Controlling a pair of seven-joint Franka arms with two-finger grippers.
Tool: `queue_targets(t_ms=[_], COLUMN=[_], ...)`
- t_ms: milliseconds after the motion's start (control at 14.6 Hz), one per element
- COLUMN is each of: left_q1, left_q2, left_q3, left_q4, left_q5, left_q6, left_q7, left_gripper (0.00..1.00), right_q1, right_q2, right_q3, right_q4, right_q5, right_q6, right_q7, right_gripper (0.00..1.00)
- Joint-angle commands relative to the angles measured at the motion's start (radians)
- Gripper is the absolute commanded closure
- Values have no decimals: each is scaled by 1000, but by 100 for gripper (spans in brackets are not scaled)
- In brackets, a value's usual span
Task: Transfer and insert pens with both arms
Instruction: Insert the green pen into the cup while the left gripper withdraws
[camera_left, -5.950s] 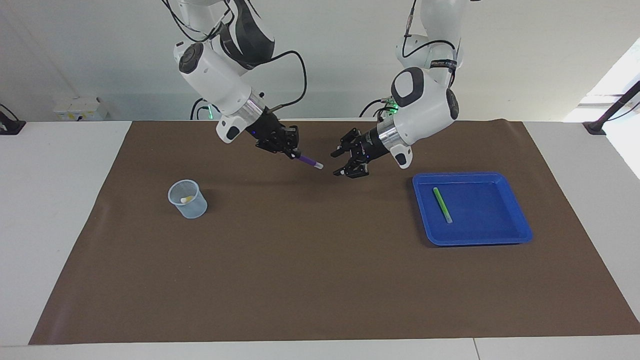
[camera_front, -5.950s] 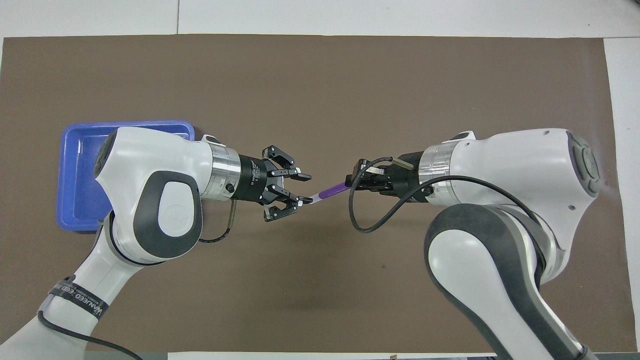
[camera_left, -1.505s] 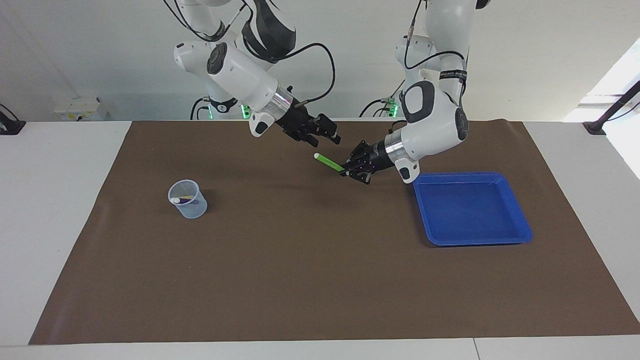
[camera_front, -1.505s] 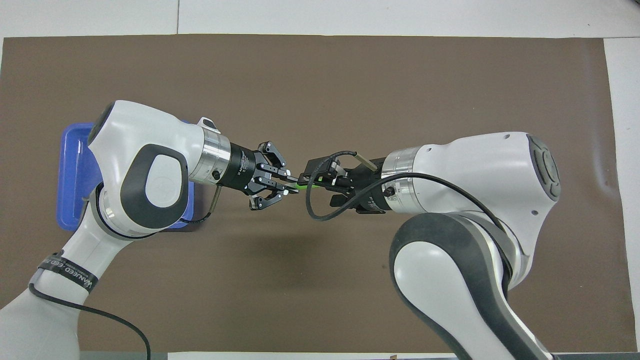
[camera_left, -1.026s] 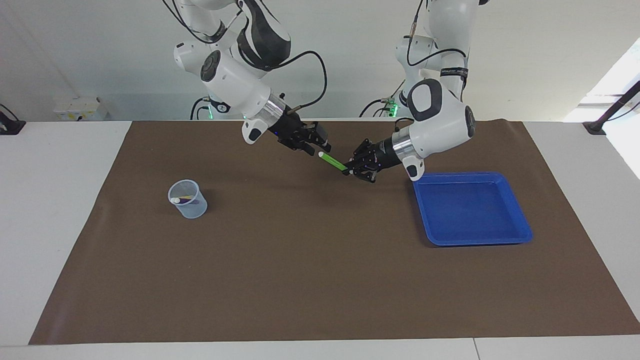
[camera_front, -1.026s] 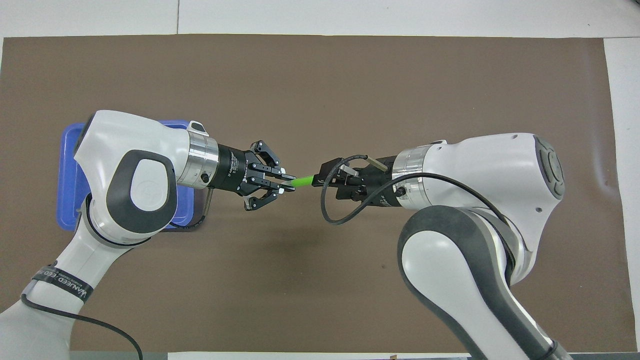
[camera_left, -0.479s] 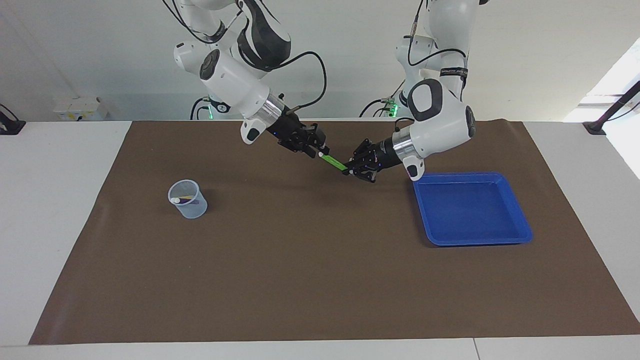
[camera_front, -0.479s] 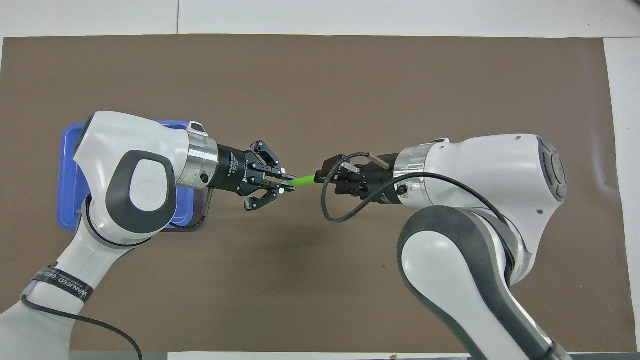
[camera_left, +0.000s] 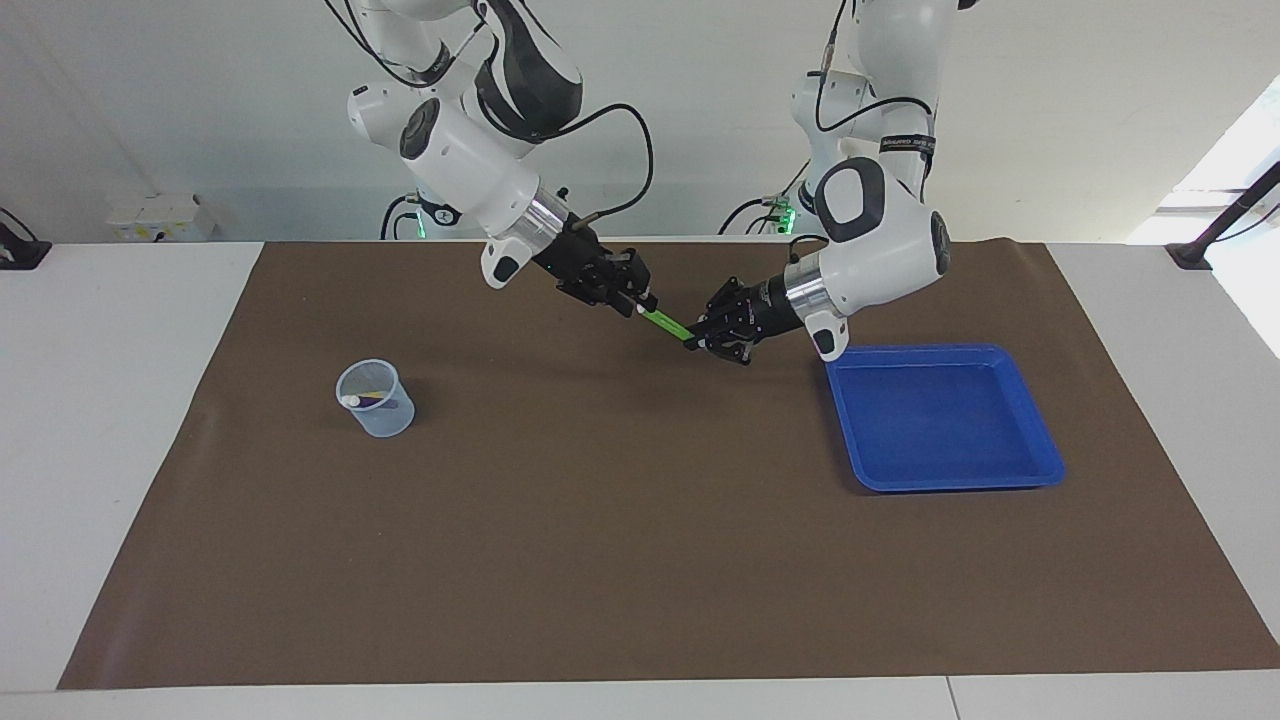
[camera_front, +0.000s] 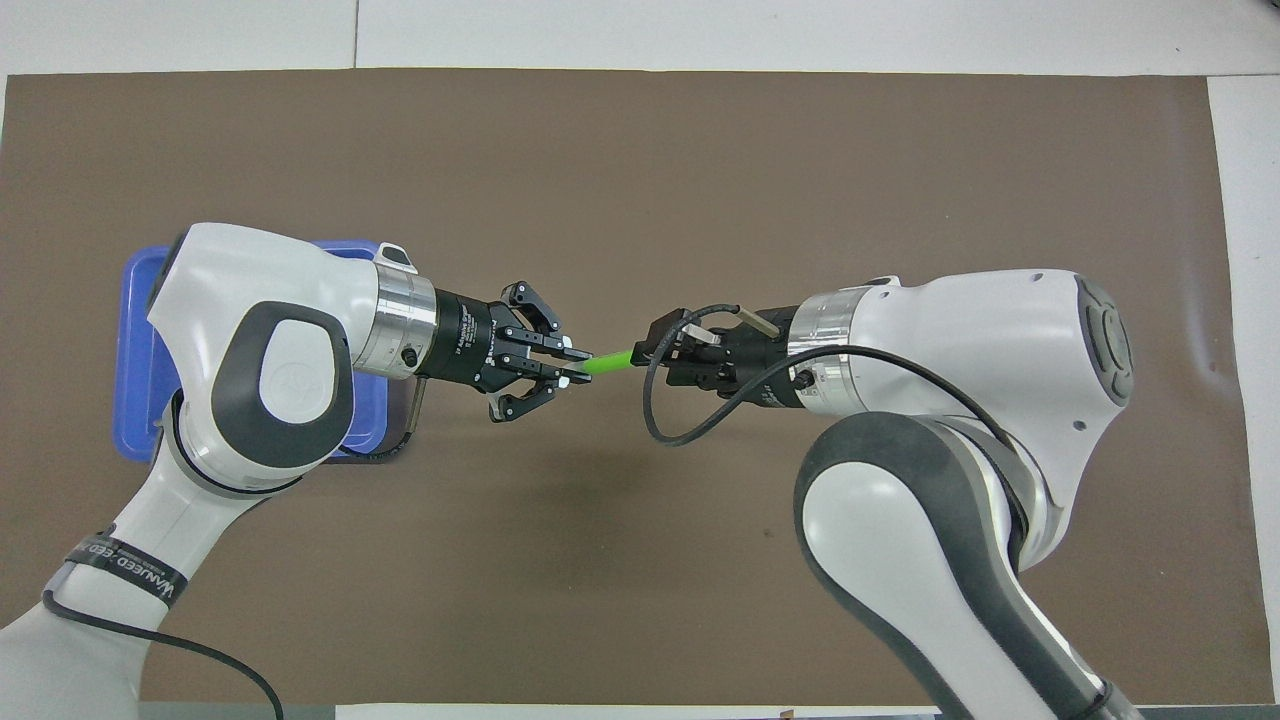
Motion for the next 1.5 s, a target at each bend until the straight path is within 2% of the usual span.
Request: queue_targets(t_ms=[0,68,205,616,684,752,821,958,1026,1163,1300,1436], left_q1=[2,2,0,5,5,2,2,3,2,-3,-3,-1], left_q2=[-31,-31,-31,-38,-37,-40,-45,-45,-45,-40,-40,-39], left_q3=[-2,-2,0,0,0,1,1,1,1,3,4,3], left_q4=[-36,-36,-36,-36,-27,-27,-27,-27,-27,-26,-26,-19], left_q5=[-25,-25,-32,-38,-38,-38,-38,-38,-36,-22,36,144], left_q6=[17,17,17,18,21,24,26,24,26,41,25,8], left_q7=[21,21,21,21,18,18,17,17,21,53,179,199], left_gripper=[100,100,100,100,44,6,0,0,0,0,0,0], right_q1=[1,1,1,-4,-7,-10,-13,-15,-16,-94,-136,-227], right_q2=[-15,-15,-15,-14,-14,-14,-14,-15,-15,0,32,60], right_q3=[7,7,7,7,5,5,5,2,-6,-6,-12,-10], right_q4=[-22,-22,-22,-16,-16,-15,-15,-10,17,109,210,304], right_q5=[27,27,27,27,27,27,27,11,-53,-308,-408,-521], right_q6=[28,27,25,7,4,-5,-12,-25,-83,-267,-427,-557], right_q7=[-16,-16,-16,-18,-18,-24,-27,-28,-28,-70,-241,-442], right_gripper=[58,68,100,100,100,100,100,100,100,100,100,100])
